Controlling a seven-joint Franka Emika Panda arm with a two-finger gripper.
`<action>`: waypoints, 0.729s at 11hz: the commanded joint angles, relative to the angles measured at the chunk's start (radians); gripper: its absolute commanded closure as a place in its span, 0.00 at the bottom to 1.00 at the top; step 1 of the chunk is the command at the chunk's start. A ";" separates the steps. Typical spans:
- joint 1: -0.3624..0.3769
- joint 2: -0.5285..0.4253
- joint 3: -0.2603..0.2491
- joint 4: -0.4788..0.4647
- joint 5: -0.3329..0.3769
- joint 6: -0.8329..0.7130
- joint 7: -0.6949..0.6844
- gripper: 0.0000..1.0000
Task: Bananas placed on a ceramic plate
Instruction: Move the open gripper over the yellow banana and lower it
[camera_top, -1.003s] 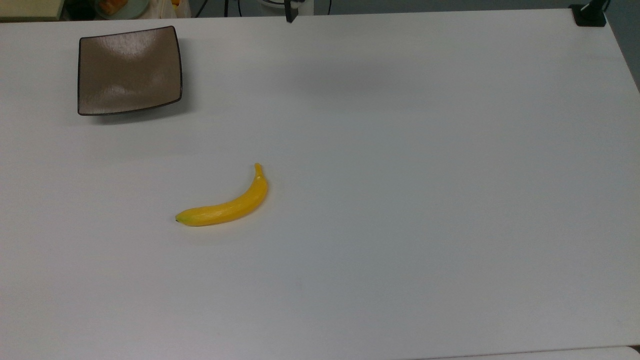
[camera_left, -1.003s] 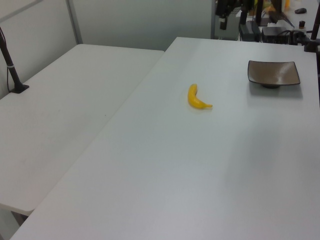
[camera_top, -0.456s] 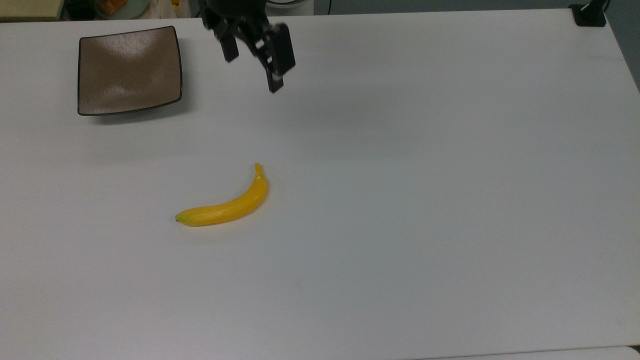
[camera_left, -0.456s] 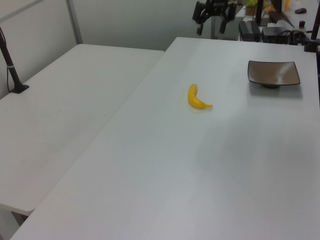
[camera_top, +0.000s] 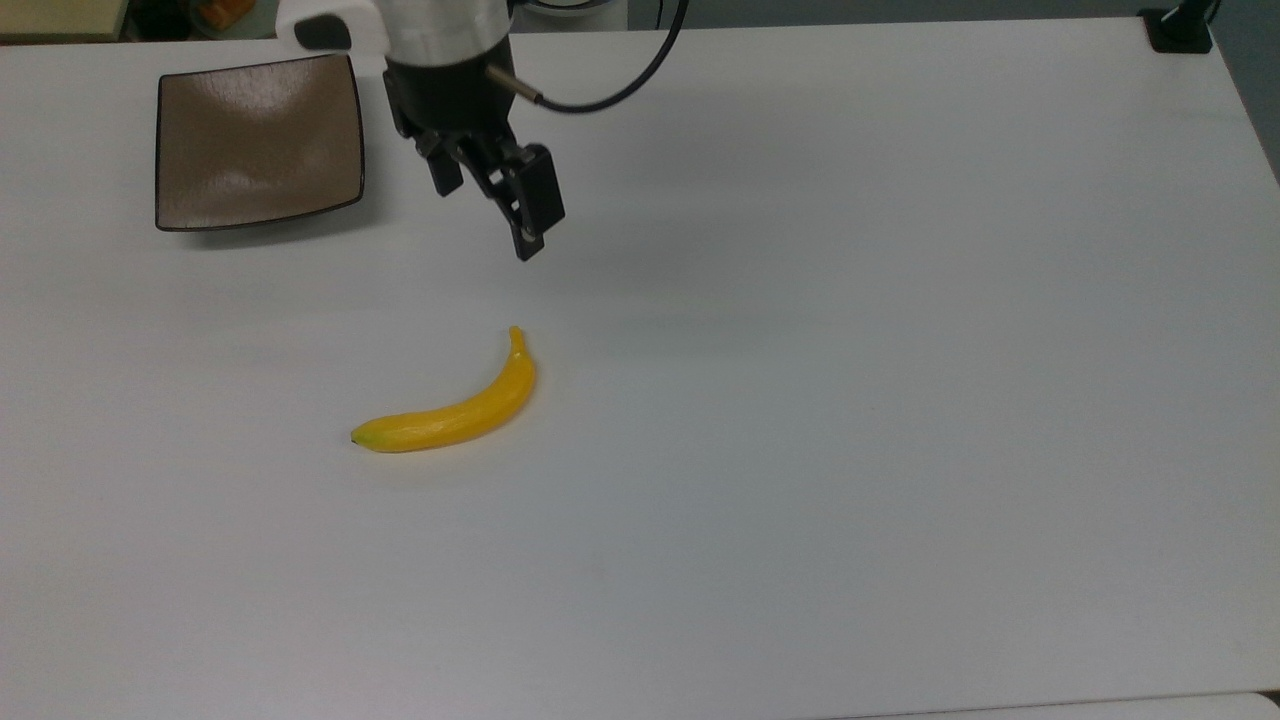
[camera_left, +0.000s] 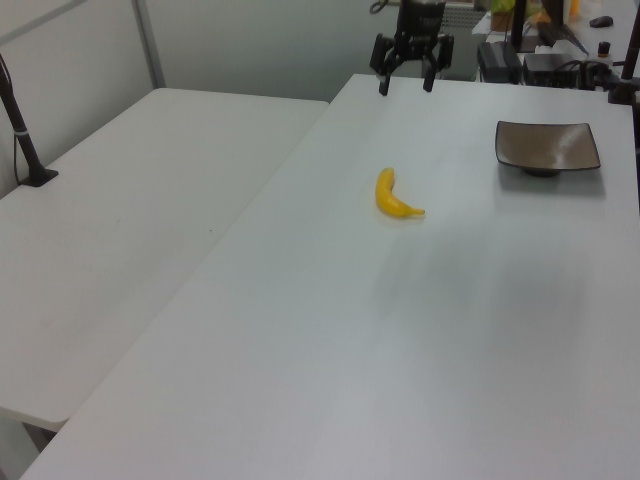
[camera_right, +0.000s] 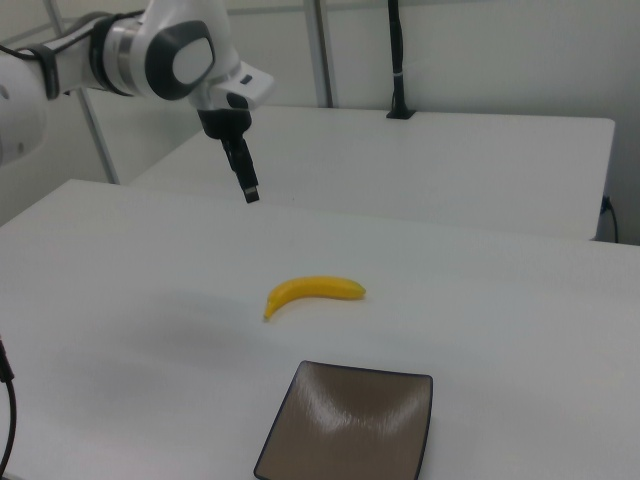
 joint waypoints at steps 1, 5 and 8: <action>-0.006 0.073 0.004 0.024 0.003 0.026 0.014 0.00; -0.014 0.147 0.004 0.029 0.001 0.062 0.015 0.00; -0.014 0.200 0.004 0.024 -0.017 0.143 0.017 0.00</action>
